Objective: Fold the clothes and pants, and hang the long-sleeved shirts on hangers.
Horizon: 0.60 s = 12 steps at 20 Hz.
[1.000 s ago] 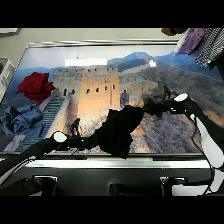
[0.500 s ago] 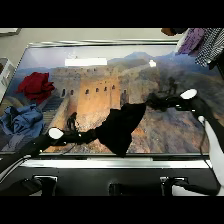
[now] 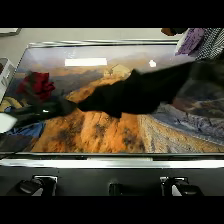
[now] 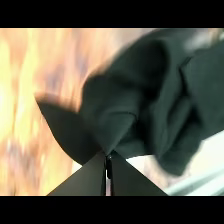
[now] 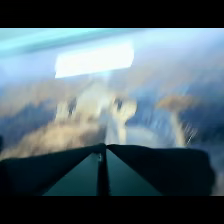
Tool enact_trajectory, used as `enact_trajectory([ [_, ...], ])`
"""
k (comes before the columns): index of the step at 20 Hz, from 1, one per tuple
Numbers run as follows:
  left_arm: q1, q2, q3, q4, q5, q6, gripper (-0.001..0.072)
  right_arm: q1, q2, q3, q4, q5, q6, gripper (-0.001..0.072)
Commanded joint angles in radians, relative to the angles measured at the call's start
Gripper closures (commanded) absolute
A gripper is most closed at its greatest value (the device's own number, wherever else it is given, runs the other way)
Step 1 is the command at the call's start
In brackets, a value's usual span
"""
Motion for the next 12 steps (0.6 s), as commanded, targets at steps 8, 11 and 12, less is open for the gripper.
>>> enact_trajectory([
  [8,0.073,0.387,0.181,0.169,-0.029,-0.073,0.069,-0.001,0.324,0.108,-0.169,0.043,0.127,0.0682],
  [11,0.072,0.348,0.163,0.168,-0.127,-0.109,0.069,-0.001,0.234,0.108,-0.108,0.154,0.267,0.0681],
  [12,0.072,0.324,0.146,0.168,-0.174,-0.109,0.069,-0.001,0.173,0.108,-0.053,0.225,0.307,0.0681],
])
